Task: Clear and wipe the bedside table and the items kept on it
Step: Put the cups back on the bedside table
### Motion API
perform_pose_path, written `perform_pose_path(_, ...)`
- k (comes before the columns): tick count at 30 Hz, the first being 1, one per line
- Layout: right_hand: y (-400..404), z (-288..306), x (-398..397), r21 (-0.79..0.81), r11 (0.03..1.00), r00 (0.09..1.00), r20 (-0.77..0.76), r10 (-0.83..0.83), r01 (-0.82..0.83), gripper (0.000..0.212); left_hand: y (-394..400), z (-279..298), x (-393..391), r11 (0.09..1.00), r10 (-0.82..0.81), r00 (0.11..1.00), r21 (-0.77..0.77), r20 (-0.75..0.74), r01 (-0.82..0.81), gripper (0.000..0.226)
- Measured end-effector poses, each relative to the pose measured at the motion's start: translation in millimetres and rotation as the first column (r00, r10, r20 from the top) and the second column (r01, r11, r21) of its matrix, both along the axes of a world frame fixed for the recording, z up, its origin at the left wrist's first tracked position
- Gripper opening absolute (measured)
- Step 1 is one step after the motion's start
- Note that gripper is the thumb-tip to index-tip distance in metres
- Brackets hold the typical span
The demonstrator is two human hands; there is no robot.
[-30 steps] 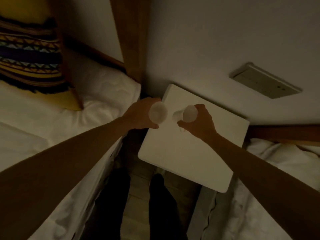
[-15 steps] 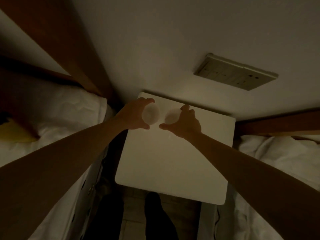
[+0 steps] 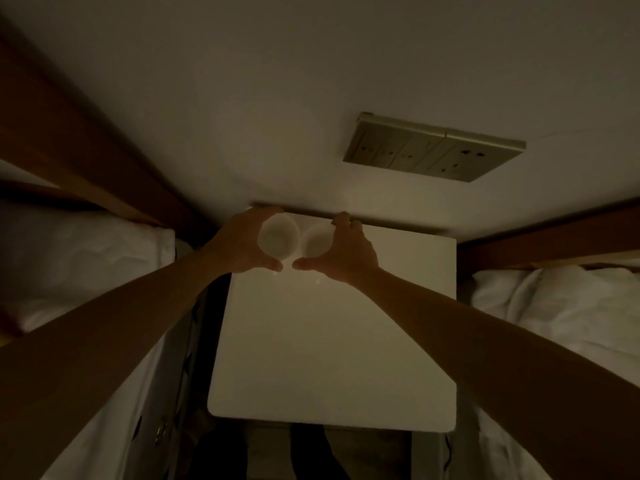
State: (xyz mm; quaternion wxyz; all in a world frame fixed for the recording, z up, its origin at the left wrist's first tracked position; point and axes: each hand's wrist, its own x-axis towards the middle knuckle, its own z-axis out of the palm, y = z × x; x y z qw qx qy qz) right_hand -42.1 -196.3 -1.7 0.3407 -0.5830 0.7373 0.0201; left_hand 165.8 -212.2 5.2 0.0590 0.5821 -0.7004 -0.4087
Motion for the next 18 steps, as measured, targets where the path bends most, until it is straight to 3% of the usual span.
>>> perform_pose_path(9,-2.4,1.2,-5.1,-0.028,0.999,0.999,0.013,0.034,-0.034,0.115,-2.4,1.0,-0.6,0.999,-0.044,0.997,0.025,0.069,0.042,0.113)
perform_pose_path(18,0.3,4.9,-6.5,0.019,0.999,0.999,-0.012,0.035,-0.035,0.125,1.8,-3.6,-0.5,0.997,-0.068,0.992,0.032,0.107,0.065,0.126)
